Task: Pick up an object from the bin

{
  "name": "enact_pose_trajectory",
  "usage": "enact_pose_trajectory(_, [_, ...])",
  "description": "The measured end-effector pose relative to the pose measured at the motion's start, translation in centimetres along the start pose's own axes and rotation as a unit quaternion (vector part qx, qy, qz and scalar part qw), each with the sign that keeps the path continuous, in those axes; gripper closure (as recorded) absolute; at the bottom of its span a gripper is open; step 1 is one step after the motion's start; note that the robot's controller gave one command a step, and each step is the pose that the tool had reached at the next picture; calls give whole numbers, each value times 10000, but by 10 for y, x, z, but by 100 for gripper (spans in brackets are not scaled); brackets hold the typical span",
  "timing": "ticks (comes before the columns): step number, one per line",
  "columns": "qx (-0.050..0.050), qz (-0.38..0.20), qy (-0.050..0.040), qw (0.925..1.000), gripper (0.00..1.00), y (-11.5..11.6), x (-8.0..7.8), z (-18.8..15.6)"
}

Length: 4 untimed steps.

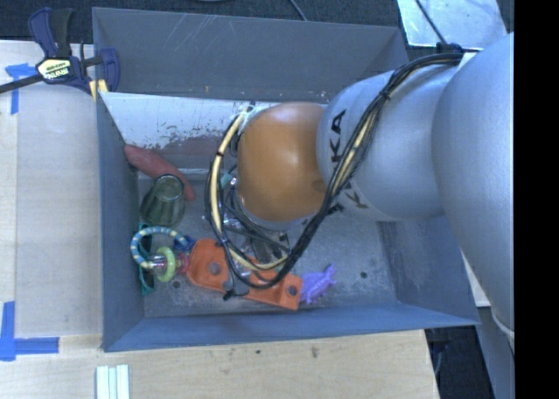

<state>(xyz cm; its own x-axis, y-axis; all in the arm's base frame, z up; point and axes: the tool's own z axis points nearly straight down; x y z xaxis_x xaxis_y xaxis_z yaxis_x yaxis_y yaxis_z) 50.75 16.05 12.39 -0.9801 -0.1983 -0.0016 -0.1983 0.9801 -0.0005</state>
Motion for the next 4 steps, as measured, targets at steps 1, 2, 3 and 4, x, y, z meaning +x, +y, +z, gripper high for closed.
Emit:
enact_pose_trajectory(1, [-1,-1136,-23,9935,0,-14,-6,17])
enact_pose_trajectory(2, [1,-258,-19,9997,100,-5,-42,52])
enact_pose_trajectory(3, [1,-257,-19,9997,100,-5,-42,52])
enact_pose_trajectory(4, [2,-362,28,9993,100,-6,-40,19])
